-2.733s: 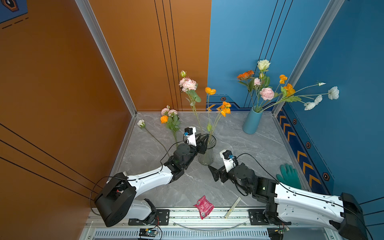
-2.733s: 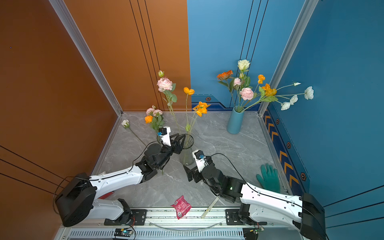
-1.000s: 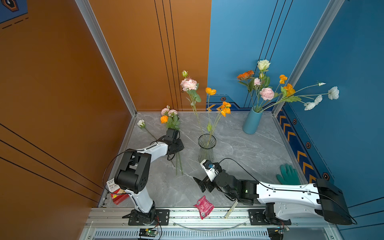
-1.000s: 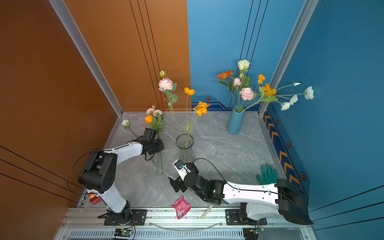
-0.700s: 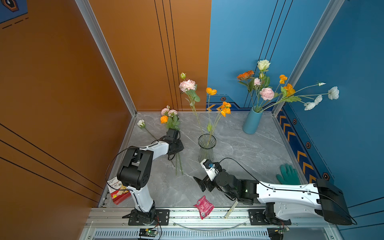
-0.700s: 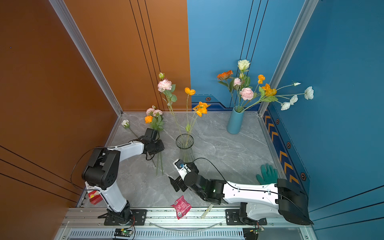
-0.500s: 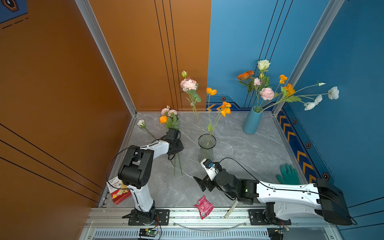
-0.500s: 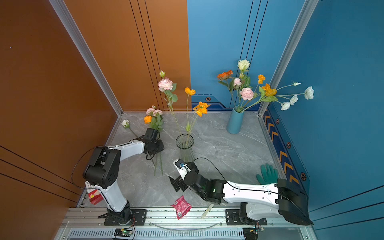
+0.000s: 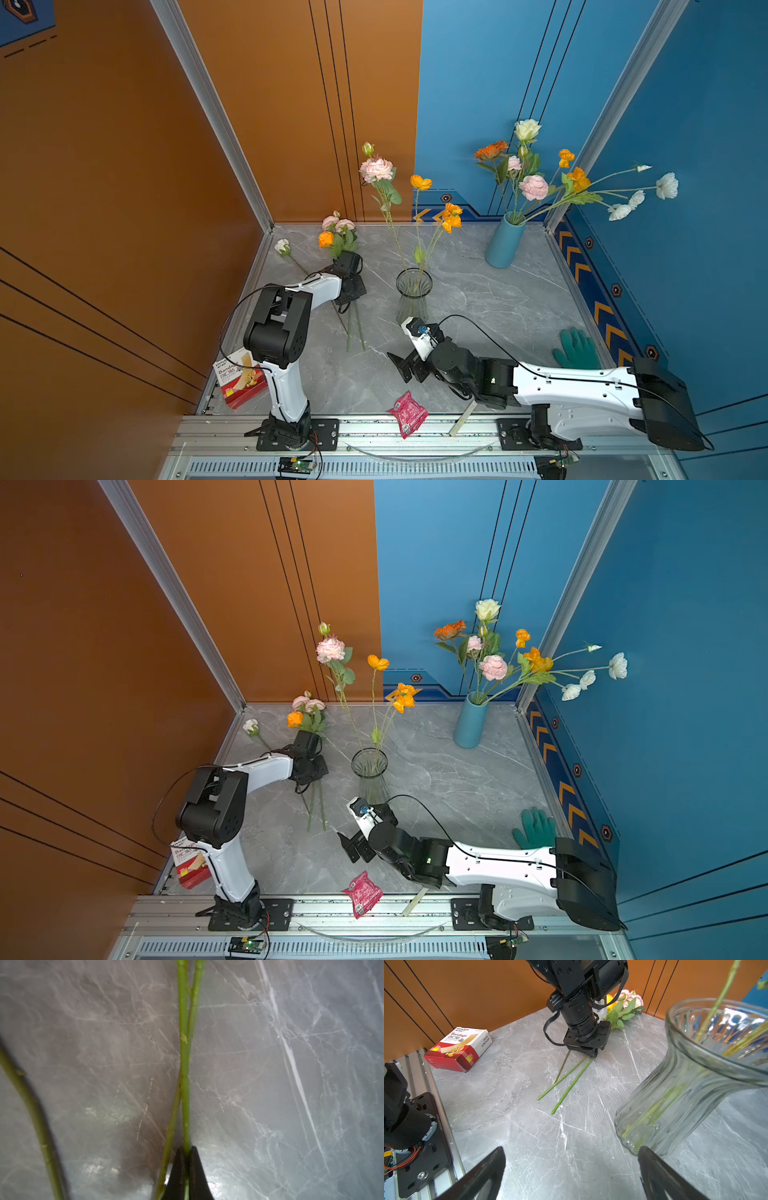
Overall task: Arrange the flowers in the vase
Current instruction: 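Lift the yellow rose with the left gripper over the glass vase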
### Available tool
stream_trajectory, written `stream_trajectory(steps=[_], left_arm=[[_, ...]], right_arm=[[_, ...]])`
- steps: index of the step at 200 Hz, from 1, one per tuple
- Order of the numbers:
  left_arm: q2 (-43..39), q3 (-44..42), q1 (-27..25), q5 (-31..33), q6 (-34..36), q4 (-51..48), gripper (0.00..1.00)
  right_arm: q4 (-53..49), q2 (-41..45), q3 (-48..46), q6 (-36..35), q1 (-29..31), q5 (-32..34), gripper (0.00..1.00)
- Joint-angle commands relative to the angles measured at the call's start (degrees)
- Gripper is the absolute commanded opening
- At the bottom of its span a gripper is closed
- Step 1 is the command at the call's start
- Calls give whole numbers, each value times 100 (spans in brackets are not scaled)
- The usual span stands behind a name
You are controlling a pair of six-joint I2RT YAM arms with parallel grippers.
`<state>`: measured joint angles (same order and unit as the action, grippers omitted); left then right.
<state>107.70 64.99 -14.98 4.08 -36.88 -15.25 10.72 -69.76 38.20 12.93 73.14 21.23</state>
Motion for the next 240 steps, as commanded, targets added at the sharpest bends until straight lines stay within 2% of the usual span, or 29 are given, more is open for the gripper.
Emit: stream_trajectory(steps=[1,25,69,102,123,140,174,199,222,240], left_arm=[[137,-101,90,175,96,-636,0],[-222,-54,114,21,267,-727,0],[-1557,-29,219,-286,555,-1007,0],[-2330,-174,379,-438,613,-1033,0],[-2753,-330,561,-778,464,-1017,0],[-3252,-478,518,-821,506,-855,0],[-4512,-1136,322,-823,468,249,0],[-5304,-1576,13,-518,367,1150,0],[-5870,-2123,-674,4,672,2336,0],[-6074,-2492,-1495,547,1555,3550,0]], right_arm=[[-16,155,23,17,-28,-10,100],[-51,192,-1,27,-21,-4,100],[16,265,-76,71,-29,13,100],[-8,261,-36,61,-42,-8,100],[-60,302,-27,54,-29,2,100],[-84,372,-73,48,-28,58,100],[-174,610,-180,21,-123,158,100],[-231,818,-207,-8,-207,149,100],[-406,1016,-199,-25,-287,228,100],[-464,1209,-274,26,-382,220,100]])
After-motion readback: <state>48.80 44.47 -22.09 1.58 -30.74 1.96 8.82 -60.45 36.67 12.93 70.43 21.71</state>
